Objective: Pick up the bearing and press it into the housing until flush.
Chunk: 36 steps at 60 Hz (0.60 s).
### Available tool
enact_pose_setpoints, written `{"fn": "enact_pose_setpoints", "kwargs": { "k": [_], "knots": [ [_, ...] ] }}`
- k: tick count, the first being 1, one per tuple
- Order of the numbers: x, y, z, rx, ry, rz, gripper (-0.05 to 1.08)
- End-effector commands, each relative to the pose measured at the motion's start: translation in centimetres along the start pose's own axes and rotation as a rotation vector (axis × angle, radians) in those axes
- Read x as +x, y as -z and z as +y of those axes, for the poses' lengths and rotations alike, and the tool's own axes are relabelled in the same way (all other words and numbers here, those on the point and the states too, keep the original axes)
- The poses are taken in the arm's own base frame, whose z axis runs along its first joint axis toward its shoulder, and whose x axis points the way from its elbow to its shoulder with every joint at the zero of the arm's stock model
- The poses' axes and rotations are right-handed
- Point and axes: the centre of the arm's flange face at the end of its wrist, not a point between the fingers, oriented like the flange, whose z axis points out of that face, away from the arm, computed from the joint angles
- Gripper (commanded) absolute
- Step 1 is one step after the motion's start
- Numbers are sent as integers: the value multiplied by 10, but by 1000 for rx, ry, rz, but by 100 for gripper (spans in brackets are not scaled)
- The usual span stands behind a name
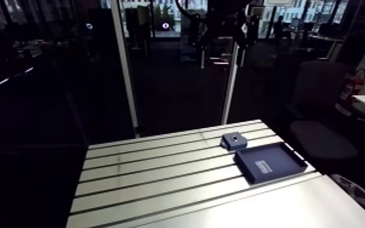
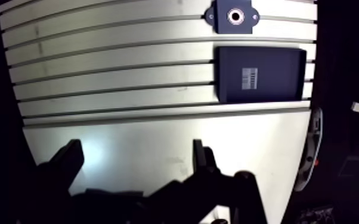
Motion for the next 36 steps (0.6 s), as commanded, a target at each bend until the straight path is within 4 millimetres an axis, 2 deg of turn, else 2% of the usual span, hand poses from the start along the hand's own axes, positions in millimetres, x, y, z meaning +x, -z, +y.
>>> {"fn": "enact_pose_setpoints", "kwargs": {
  "k": [1,9,19,36],
  "knots": [
    [-16,25,-28,-25,-11,24,0],
    [-15,25,-30,-50,-9,35,0],
    [-11,7,-42,-55,0,50,0],
    [-16,4,-48,-56,13,68,0]
  ]
}}
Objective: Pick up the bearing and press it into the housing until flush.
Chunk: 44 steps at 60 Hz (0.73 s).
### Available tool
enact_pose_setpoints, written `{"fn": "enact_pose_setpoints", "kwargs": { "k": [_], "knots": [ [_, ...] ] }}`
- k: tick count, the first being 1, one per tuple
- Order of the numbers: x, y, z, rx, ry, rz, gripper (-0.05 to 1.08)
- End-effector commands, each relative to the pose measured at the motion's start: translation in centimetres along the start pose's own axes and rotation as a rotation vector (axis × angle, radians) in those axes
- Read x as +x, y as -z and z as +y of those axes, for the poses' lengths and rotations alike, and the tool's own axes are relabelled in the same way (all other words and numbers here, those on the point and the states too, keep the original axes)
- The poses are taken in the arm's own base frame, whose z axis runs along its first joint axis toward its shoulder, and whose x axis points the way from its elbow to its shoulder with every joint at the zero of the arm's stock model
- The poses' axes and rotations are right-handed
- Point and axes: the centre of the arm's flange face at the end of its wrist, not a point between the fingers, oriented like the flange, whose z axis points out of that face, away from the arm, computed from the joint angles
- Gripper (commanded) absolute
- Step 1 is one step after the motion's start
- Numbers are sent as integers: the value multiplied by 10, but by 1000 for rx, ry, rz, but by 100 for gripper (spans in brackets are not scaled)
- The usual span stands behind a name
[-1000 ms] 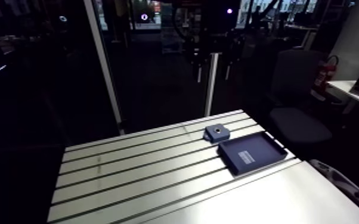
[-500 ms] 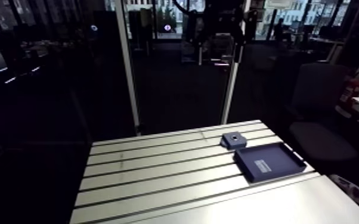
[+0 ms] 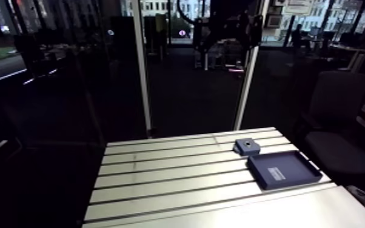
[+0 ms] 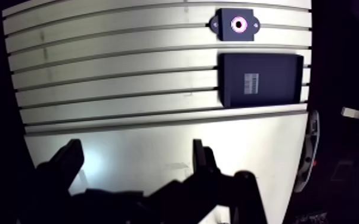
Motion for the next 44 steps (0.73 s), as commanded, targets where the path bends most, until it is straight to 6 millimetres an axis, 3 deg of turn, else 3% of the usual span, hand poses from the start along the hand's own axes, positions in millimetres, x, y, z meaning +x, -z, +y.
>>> {"fn": "enact_pose_setpoints", "kwargs": {
  "k": [1,44],
  "knots": [
    [-5,-4,-7,0,11,9,0],
    [-6,-11,-18,9,33,-2,0]
  ]
}}
